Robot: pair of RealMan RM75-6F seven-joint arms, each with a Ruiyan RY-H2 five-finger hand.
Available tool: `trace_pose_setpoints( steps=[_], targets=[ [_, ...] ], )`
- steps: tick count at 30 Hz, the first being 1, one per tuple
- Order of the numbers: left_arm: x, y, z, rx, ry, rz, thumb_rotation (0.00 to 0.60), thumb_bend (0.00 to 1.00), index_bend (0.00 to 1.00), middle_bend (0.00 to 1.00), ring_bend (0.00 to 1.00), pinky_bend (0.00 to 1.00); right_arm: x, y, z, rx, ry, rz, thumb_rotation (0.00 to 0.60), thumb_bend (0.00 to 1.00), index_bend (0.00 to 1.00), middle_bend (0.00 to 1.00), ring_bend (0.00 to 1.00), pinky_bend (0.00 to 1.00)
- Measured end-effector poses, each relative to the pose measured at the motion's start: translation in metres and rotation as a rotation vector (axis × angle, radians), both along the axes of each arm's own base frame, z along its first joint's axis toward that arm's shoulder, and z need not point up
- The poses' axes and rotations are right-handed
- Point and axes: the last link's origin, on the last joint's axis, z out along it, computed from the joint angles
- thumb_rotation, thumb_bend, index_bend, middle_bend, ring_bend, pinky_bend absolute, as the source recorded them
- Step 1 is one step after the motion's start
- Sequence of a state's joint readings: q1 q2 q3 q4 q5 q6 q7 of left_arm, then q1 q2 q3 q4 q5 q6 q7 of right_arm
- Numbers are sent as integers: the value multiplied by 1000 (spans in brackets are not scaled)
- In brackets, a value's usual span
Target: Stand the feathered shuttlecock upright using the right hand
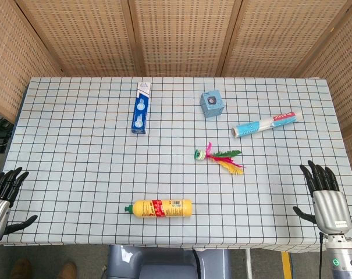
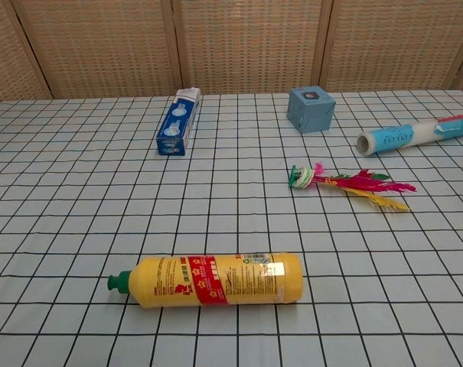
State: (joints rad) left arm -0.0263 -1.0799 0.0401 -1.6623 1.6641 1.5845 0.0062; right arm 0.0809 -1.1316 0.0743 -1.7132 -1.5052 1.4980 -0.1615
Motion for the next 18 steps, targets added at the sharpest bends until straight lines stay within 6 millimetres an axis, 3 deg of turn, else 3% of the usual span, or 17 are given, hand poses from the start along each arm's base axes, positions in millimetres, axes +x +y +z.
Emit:
trace_pose_setpoints(
  steps=[11,18],
  targets=[
    [-1,0,-3,2,17,1,600,0,0,0,0,0,-1,-15,-11,77,21,-1,600,0,35,0,0,0],
    [0,10,-10,7,29,3,600,0,0,0,0,0,22,-71,-26,175,74,56,600,0,265,0,0,0]
  ],
)
